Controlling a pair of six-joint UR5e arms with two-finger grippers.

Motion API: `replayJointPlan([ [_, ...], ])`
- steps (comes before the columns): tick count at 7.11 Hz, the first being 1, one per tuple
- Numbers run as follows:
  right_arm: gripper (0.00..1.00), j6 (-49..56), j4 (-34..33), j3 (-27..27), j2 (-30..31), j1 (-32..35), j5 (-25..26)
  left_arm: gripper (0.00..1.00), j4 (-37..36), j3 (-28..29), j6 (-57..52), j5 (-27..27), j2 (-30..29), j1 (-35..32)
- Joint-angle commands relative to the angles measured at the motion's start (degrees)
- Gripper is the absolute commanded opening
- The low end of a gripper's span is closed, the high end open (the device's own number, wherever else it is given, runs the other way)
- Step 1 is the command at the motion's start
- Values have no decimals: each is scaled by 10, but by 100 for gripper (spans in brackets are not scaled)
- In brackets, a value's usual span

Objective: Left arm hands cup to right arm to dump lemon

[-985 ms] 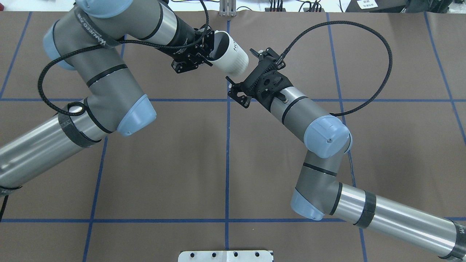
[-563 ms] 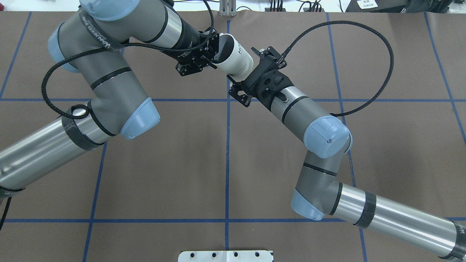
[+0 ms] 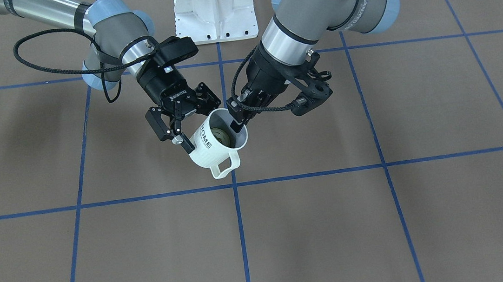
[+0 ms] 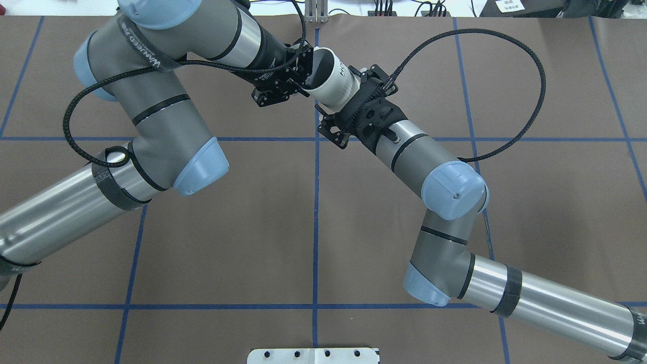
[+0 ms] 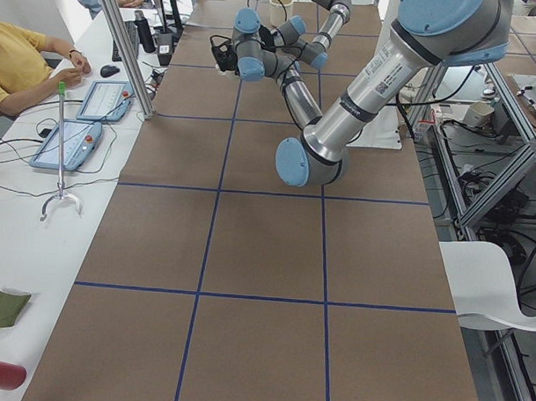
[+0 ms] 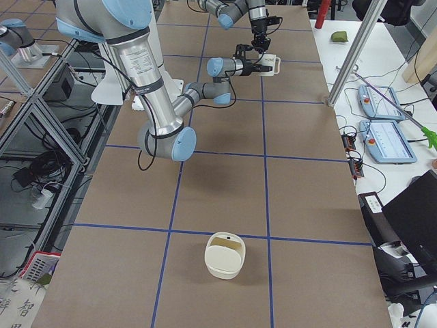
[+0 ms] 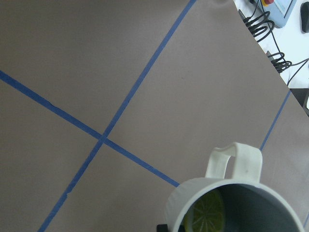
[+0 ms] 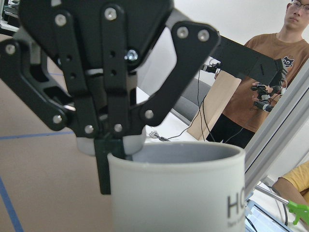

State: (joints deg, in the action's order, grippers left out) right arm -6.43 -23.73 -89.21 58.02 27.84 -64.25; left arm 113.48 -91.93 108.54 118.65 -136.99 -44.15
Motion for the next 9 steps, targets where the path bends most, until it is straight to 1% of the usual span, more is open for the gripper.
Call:
replayJointPlan([
  [1,99,1,0,0,0,0,1,0,-5,-3,0,0,-1,0],
  [3,99,1,0,0,2,-1,14,0,-8,-9,0,0,0,2],
  [9,99,1,0,1,2,0,14,0,-8,-18,0,4,-1,7],
])
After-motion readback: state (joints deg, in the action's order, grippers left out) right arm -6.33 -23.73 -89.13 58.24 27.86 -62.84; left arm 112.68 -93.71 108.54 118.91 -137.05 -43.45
